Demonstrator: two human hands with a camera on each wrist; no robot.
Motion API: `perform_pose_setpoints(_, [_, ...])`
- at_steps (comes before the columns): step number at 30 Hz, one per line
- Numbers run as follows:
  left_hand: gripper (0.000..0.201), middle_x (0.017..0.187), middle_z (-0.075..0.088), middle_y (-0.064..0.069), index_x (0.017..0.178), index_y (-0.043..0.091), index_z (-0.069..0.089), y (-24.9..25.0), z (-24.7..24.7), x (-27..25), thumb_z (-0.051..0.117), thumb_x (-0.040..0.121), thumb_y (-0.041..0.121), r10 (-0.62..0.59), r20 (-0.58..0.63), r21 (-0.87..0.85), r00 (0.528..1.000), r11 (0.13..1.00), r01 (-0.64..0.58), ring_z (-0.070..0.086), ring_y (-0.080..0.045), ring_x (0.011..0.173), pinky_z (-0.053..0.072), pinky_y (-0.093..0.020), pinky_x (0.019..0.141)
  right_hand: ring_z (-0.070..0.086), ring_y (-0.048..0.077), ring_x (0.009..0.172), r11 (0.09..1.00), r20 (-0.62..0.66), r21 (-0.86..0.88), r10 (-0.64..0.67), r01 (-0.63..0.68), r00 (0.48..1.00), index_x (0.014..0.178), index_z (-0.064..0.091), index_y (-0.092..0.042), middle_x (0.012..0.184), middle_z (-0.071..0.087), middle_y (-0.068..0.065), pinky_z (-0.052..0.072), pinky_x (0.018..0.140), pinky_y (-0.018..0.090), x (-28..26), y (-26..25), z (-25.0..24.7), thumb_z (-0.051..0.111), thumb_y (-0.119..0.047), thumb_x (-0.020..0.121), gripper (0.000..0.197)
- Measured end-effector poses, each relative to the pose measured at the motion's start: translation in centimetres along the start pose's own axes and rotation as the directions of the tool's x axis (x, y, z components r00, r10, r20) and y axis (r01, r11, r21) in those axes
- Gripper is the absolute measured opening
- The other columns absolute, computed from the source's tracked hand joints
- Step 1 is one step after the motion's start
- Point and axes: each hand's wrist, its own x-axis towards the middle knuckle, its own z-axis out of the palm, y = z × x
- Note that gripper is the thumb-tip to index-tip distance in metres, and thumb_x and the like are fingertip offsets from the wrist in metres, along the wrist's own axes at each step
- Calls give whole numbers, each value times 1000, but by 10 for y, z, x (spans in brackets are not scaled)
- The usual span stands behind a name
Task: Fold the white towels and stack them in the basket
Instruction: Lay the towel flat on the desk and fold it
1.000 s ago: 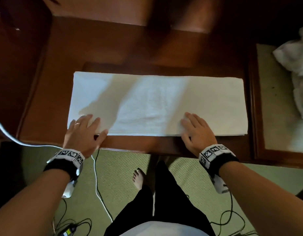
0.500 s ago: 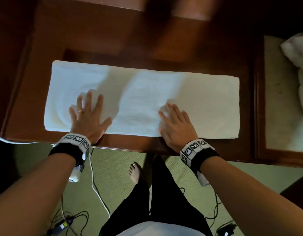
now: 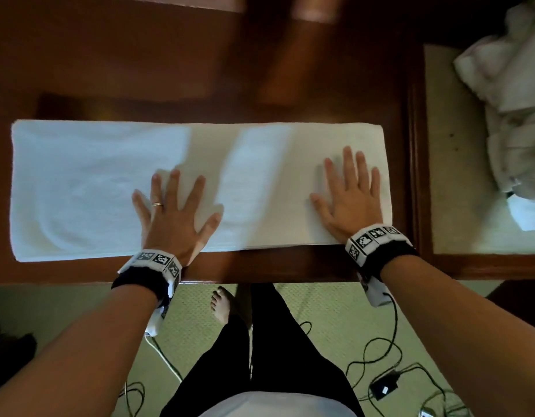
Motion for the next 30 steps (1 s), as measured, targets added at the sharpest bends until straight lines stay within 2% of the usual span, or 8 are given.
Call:
perform_pose_setpoints(3, [78,168,-5,-8,158,41,3,-1,3,0,12,90,79,-7,-3,16,1000,1000,7,-6,-40,153,3,-74,113,-9,33,151,980,72,-74,-178,183,981,157,4,-34,165,-11,7,3,121,56,29,-17,-5,20,-65,97,69])
perform_pose_setpoints(7, [79,168,-4,-8,158,41,2,-3,4,1,12,90,79,-2,-23,24,1000,1000,2,-5,-39,153,4,-74,113,-17,27,151,992,190,46,110,-121,976,156,-9,-35,163,-22,0,-2,121,54,44,27,-6,14,-68,96,72])
perform_pose_setpoints(9, [79,168,-4,-8,158,40,3,-1,3,0,12,90,79,-1,-19,21,1000,1000,1,-4,-40,153,4,-75,113,-16,24,151,986,185,8,163,-168,969,156,-9,-29,163,-22,0,-3,121,53,38,44,-8,15,-64,99,71])
perform_pose_setpoints(12, [79,168,-6,-8,159,39,3,-2,2,1,9,90,79,3,-26,27,1000,1000,-2,-5,-40,153,4,-75,113,1,29,152,975,85,70,204,-210,975,157,8,-19,166,-4,7,11,120,52,21,46,-8,31,-47,102,65])
perform_pose_setpoints(15, [80,168,-8,-8,159,39,0,-2,2,0,8,90,79,11,-29,35,1000,999,-10,-6,-41,153,3,-75,113,37,40,133,919,-18,216,342,-330,940,148,33,-14,153,31,15,41,99,52,-9,41,-3,47,-30,98,54])
perform_pose_setpoints(21, [79,168,-1,-12,159,36,3,-4,6,0,6,92,78,31,-60,60,998,998,-27,0,-43,152,8,-75,112,52,43,119,722,125,335,603,-606,788,136,41,-10,133,51,20,45,92,48,-32,41,-1,58,-44,93,58])
perform_pose_setpoints(27, [78,167,-1,-12,159,36,3,-6,5,-4,7,93,77,38,-46,61,998,998,-36,0,-43,152,8,-74,112,58,37,116,558,291,469,634,-685,716,130,52,-4,128,61,18,50,93,43,-24,51,6,70,-48,84,67])
perform_pose_setpoints(30, [76,167,0,-13,159,35,6,-5,2,-8,13,94,75,34,-19,52,999,998,-33,0,-42,152,9,-73,113,63,30,95,536,355,507,584,-675,730,109,65,-5,109,68,12,46,77,31,-22,56,0,76,-41,81,47])
